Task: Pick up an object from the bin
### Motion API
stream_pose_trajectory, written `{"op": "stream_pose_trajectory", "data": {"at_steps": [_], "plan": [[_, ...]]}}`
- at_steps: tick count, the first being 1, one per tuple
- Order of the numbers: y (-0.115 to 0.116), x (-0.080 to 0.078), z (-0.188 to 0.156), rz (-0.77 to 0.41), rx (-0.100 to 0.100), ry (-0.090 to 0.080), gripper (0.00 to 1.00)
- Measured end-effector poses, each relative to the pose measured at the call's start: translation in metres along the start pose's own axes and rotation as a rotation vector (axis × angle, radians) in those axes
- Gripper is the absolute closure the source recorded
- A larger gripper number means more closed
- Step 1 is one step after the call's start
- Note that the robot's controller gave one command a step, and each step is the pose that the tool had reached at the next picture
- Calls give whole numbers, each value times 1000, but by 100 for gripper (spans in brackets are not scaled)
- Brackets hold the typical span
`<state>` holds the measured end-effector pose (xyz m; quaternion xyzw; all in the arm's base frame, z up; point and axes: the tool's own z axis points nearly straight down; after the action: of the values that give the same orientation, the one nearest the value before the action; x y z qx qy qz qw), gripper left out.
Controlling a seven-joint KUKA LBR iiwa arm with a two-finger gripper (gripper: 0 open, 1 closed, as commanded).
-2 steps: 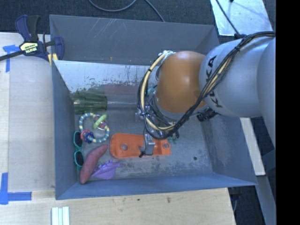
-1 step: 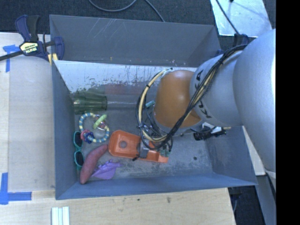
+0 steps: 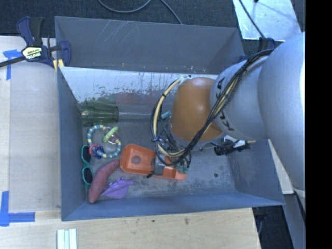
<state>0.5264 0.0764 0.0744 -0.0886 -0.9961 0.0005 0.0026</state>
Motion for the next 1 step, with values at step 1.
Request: {"op": "stream_pose_trajectory", "data": {"at_steps": [1], "plan": [[-5, 6, -31, -25, 3, 8, 100]]}}
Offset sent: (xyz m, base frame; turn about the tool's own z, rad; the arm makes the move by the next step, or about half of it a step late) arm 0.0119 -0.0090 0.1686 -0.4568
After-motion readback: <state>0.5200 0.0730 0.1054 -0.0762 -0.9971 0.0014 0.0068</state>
